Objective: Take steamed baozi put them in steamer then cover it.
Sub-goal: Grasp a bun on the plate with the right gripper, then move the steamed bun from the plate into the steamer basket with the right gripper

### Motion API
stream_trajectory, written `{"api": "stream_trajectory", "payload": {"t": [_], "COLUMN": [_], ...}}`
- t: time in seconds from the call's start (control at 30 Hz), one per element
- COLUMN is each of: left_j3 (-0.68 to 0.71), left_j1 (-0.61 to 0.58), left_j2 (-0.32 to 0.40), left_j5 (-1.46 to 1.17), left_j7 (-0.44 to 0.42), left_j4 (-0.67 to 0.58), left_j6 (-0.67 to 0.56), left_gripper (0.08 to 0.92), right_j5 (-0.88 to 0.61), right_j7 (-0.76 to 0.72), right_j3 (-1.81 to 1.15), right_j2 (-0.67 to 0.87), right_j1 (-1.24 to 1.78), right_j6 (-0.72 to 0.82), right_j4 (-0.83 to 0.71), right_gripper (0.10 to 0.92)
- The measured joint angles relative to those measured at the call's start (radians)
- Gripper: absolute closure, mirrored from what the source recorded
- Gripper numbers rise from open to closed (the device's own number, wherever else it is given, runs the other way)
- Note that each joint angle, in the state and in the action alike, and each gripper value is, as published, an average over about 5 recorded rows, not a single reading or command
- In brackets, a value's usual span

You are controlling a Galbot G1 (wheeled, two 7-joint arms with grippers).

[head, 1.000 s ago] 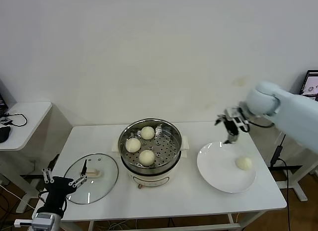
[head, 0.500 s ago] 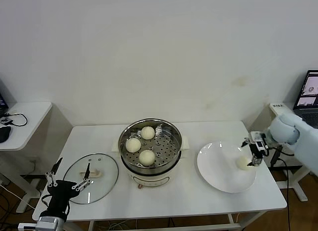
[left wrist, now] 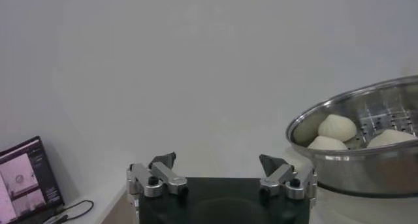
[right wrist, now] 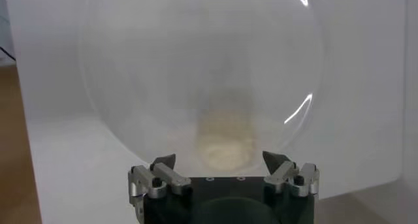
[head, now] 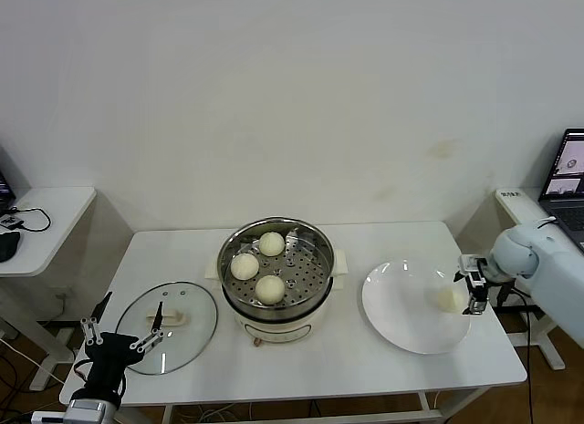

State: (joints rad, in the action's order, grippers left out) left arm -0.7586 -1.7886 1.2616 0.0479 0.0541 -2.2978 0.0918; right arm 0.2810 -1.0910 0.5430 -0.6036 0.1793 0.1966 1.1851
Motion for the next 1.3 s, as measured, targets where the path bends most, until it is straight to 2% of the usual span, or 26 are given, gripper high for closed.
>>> {"api": "stream_trajectory", "payload": {"t": [0.43, 0.9, 1.3], "left_j3": [-0.002, 0.0, 0.005], "left_j1": [0.003, -0.001, 0.002], "left_j2": [0.003, 0.007, 0.006], "left_j5": [0.0, 0.001, 0.001], "left_j7": [0.0, 0.001, 0.001], "left_j4": [0.008, 0.009, 0.003], "left_j6": [0.0, -0.002, -0.002], "left_gripper": [0.177, 0.177, 0.177], "right_j5": [0.054, 0.06, -0.035], "right_j7": [0.009, 0.004, -0.007], "right_j3": [-0.027, -0.026, 0.09], "right_j2": [-0.09, -0.113, -0.043], "right_j1": [0.022, 0.014, -0.109], "right_j6": [-0.004, 0.008, 0.055], "right_j4": [-0.11, -0.141, -0.036], "right_gripper": [0.222, 0.458, 0.448]}}
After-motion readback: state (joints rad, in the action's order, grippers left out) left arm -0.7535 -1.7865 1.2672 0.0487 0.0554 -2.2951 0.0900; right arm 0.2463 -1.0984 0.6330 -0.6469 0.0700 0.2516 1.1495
